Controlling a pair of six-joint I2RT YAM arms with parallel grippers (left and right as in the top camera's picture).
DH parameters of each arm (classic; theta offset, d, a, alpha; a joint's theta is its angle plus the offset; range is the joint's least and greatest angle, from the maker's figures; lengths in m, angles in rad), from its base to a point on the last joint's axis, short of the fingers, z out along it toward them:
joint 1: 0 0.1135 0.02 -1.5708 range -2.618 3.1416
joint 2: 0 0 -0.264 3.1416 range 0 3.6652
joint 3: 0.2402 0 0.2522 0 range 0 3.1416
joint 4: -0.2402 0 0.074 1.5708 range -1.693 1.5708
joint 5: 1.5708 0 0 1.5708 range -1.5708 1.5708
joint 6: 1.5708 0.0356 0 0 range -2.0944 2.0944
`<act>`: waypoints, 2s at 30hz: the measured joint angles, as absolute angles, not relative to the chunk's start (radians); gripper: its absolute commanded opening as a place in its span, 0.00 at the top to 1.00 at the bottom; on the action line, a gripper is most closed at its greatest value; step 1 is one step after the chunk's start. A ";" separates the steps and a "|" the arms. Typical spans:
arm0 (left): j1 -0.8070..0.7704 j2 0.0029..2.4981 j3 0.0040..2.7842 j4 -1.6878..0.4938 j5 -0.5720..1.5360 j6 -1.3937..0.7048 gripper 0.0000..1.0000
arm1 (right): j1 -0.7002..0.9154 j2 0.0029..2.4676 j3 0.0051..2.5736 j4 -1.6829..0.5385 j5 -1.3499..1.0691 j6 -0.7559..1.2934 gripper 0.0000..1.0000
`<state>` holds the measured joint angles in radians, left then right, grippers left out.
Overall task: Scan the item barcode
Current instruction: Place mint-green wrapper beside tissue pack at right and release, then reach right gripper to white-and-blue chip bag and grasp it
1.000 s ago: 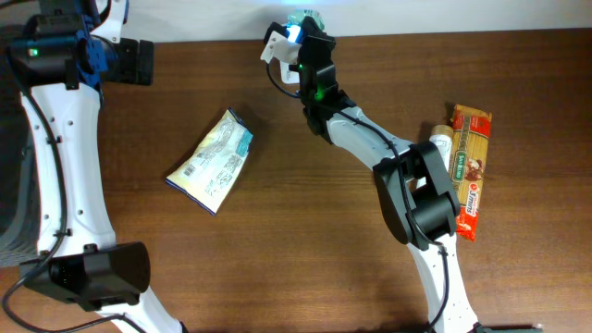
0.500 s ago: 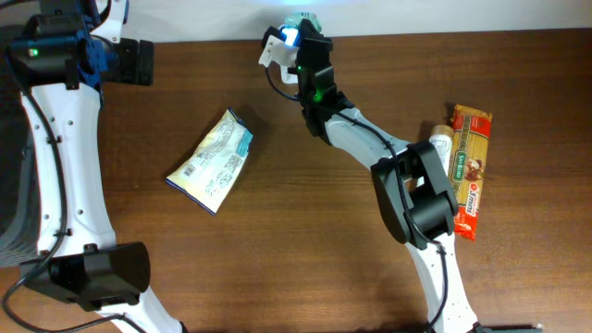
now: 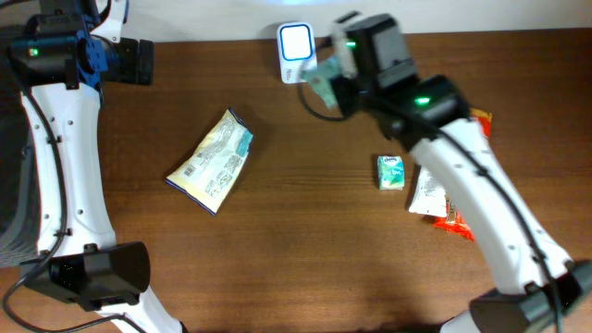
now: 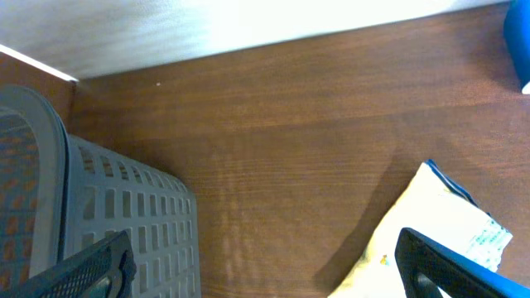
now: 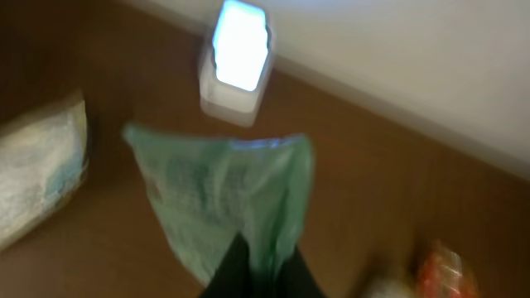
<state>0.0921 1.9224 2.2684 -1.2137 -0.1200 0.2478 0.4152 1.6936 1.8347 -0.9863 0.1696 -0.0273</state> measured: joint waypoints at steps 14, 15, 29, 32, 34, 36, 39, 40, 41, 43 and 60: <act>0.092 1.922 2.268 -1.211 -0.120 0.247 0.01 | -0.065 1.851 1.494 -1.016 -0.075 0.282 0.34; 0.092 1.922 2.268 -1.212 -0.120 0.247 0.01 | -0.064 1.851 1.536 -1.044 -0.112 0.279 0.33; 0.092 1.922 2.268 -1.212 -0.120 0.247 0.01 | 0.416 1.913 1.764 -0.841 -0.308 0.309 0.12; 0.092 1.922 2.268 -1.209 -0.120 0.247 0.01 | 0.501 2.053 1.765 -0.633 -0.356 0.330 0.12; 0.092 1.922 2.268 -1.209 -0.120 0.247 0.01 | 0.543 2.155 1.765 -0.512 -0.372 0.341 0.12; 0.092 1.922 2.268 -1.209 -0.120 0.247 0.01 | 0.567 2.243 1.764 -0.416 -0.384 0.344 0.35; 0.092 1.922 2.268 -1.212 -0.120 0.248 0.01 | 0.580 2.345 1.764 -0.315 -0.423 0.359 0.93; 0.092 1.922 2.268 -1.211 -0.120 0.248 0.01 | 0.580 2.354 1.764 -0.321 -0.440 0.360 0.96; 0.092 1.922 2.268 -1.211 -0.120 0.247 0.01 | 0.580 2.355 1.764 -0.324 -0.452 0.363 0.96; 0.092 1.922 2.268 -1.212 -0.120 0.248 0.01 | 0.562 2.353 1.772 -0.396 -0.487 0.360 0.96; 0.092 1.922 2.268 -1.211 -0.120 0.248 0.01 | 0.370 2.231 2.033 -1.113 -0.317 -0.384 0.09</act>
